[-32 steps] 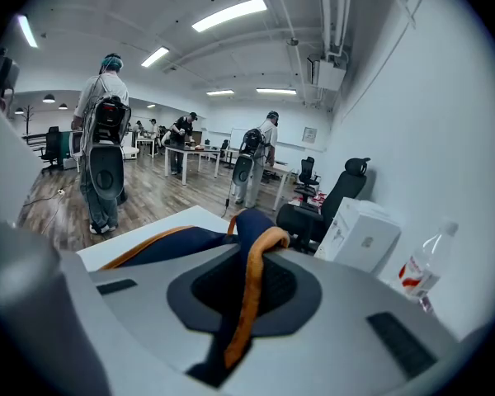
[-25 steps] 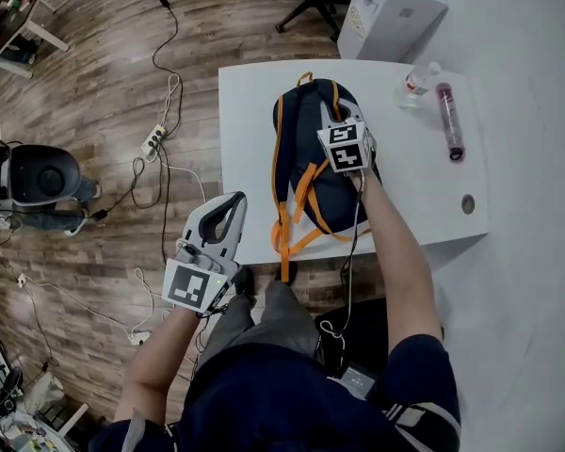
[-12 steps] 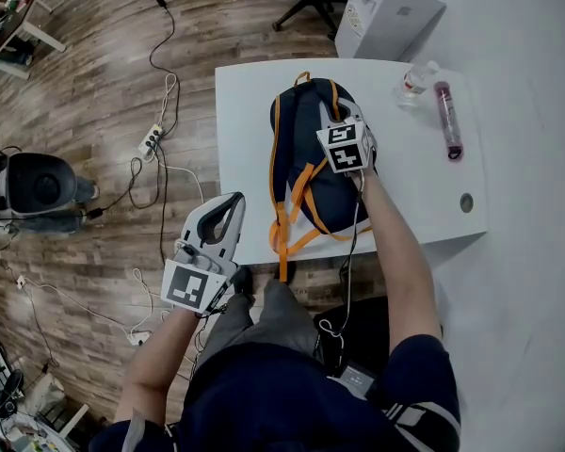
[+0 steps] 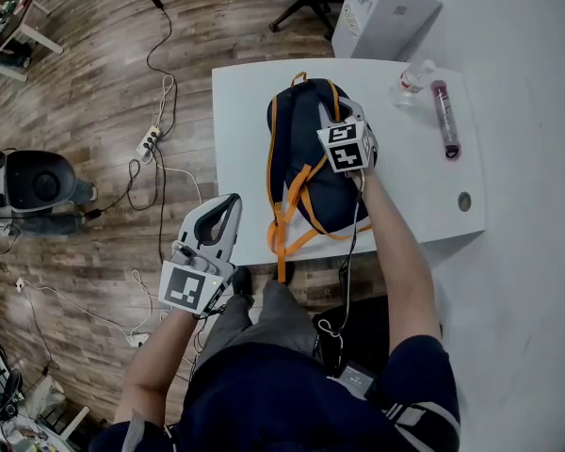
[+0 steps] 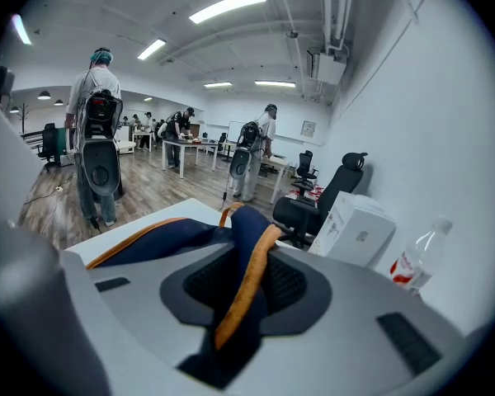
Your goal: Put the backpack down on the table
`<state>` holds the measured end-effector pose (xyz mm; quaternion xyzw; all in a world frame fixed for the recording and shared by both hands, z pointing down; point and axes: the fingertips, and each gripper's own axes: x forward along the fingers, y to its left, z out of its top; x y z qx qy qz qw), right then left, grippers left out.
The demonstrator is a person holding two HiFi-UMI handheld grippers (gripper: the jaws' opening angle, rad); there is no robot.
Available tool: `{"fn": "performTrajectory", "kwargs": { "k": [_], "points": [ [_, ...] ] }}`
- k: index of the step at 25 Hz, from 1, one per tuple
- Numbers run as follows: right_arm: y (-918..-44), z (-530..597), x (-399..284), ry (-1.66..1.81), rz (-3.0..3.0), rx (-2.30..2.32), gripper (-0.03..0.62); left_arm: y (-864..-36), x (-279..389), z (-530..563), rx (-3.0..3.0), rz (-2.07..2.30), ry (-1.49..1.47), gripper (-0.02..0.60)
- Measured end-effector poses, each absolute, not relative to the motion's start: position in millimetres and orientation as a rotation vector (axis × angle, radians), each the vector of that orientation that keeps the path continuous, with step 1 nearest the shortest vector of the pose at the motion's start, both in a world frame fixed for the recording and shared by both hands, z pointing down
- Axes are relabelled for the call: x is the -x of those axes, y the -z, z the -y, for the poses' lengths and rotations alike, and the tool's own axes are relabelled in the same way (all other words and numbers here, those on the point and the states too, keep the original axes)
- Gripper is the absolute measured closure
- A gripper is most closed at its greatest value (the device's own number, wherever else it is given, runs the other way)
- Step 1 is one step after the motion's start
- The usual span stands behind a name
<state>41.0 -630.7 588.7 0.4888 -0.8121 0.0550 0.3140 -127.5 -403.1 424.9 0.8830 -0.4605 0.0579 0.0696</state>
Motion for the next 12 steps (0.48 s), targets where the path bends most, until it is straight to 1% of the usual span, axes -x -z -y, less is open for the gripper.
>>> {"fn": "performTrajectory", "kwargs": {
  "k": [2, 4, 8, 12],
  "points": [
    [-588, 631, -42, -0.138, 2.15, -1.293, 0.489, -425, 128, 402, -2.659, 1.385, -0.177, 0.577],
    [-586, 631, -41, -0.132, 2.16, -1.296, 0.404, -425, 129, 401, -2.667, 1.383, -0.185, 0.577],
    [-584, 631, -42, -0.135, 2.168, -1.298, 0.388, -424, 130, 401, -2.667, 1.383, -0.19, 0.577],
    [-577, 627, -43, -0.118, 2.205, -1.325, 0.33, -424, 129, 398, -2.673, 1.382, -0.188, 0.577]
  ]
}}
